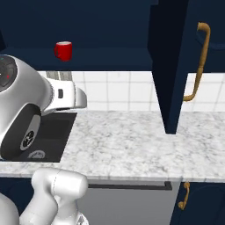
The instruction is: Gather all objects into one cabinet and sort the glasses and bowls to opposite sides.
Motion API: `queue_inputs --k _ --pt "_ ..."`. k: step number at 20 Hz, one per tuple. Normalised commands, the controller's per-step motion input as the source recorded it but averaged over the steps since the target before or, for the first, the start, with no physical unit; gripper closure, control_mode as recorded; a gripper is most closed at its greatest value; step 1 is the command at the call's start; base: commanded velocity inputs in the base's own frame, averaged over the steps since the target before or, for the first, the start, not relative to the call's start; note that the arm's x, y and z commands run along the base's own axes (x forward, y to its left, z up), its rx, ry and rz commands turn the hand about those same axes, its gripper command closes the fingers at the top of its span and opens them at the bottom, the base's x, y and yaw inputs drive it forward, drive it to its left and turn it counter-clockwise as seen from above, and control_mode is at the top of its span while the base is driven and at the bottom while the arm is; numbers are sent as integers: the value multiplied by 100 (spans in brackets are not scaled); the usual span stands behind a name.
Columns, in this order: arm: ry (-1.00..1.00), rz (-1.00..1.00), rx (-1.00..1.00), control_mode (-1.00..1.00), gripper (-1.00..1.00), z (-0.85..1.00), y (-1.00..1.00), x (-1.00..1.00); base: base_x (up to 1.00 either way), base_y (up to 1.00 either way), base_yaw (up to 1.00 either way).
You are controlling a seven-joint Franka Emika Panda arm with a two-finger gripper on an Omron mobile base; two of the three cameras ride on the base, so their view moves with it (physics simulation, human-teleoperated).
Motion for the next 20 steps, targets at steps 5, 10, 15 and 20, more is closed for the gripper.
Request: queue_inputs --k 5,10,15,20 --pt "0 0 0 100 -100 0 0 0 100 0 19" --pt "0 0 0 100 -100 0 0 0 2 0 0" --pt "0 0 0 100 -100 0 0 0 0 0 0" --pt "0 0 0 -100 -100 0 0 0 0 0 0"
